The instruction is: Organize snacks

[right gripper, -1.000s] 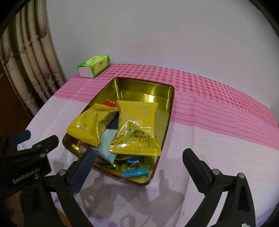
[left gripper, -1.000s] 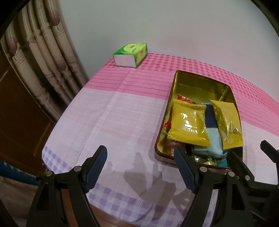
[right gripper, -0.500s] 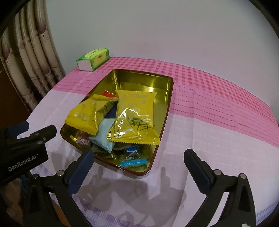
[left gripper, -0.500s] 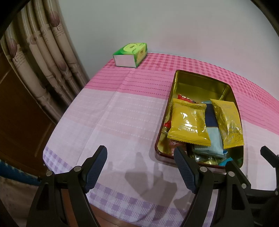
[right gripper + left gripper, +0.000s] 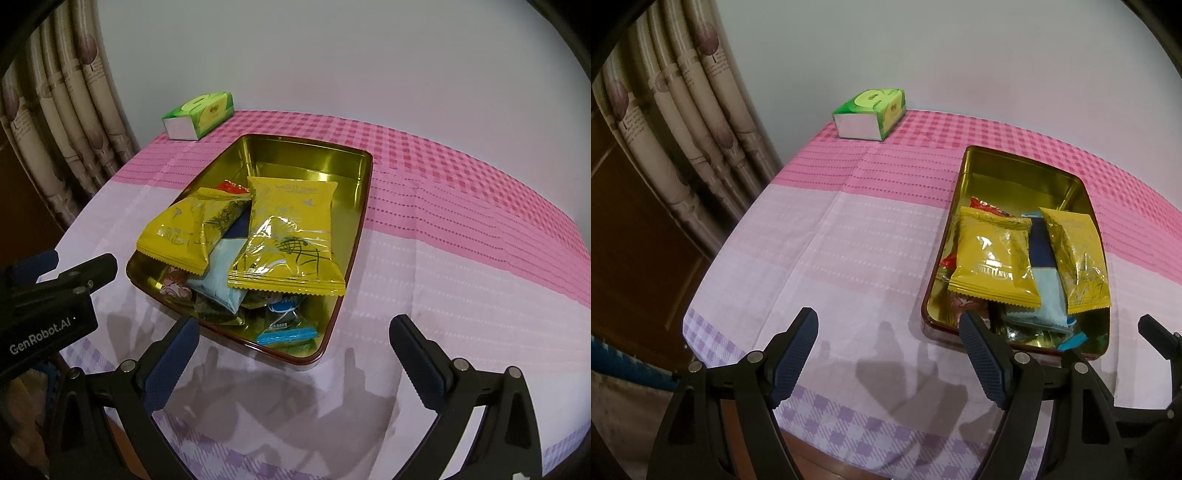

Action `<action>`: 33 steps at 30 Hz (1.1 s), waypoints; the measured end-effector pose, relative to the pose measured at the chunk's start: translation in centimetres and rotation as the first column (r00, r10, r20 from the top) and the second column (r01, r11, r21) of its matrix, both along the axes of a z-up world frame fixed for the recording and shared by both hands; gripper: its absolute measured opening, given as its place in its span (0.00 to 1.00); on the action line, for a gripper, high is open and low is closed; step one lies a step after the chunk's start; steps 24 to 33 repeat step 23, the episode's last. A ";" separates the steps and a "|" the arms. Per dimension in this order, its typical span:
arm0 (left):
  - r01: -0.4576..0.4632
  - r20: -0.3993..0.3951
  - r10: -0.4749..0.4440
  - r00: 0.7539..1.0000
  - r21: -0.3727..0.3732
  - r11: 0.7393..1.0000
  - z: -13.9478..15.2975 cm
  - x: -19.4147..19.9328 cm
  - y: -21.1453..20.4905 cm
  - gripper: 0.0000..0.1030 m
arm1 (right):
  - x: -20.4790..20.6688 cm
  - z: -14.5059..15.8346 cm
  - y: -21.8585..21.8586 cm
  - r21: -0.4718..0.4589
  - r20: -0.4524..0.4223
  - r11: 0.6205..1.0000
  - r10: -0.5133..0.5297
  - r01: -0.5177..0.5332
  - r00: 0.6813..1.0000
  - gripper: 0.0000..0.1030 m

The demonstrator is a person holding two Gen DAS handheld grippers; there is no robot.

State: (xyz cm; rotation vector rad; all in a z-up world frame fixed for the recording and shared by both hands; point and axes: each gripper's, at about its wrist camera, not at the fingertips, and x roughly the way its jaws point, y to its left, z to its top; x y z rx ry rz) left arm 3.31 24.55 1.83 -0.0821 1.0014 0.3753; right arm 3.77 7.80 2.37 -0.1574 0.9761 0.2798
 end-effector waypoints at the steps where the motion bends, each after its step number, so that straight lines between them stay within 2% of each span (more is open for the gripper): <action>1: 0.001 0.000 -0.001 1.000 0.000 1.000 0.0 0.0 0.0 0.77 | -0.1 0.0 0.0 -0.001 0.001 1.000 0.001 -0.001 1.000 0.99; 33: 0.009 -0.003 -0.009 1.000 -0.014 1.000 -0.2 0.0 0.2 0.77 | -0.1 -0.4 0.5 -0.009 -0.012 1.000 0.011 -0.012 1.000 0.99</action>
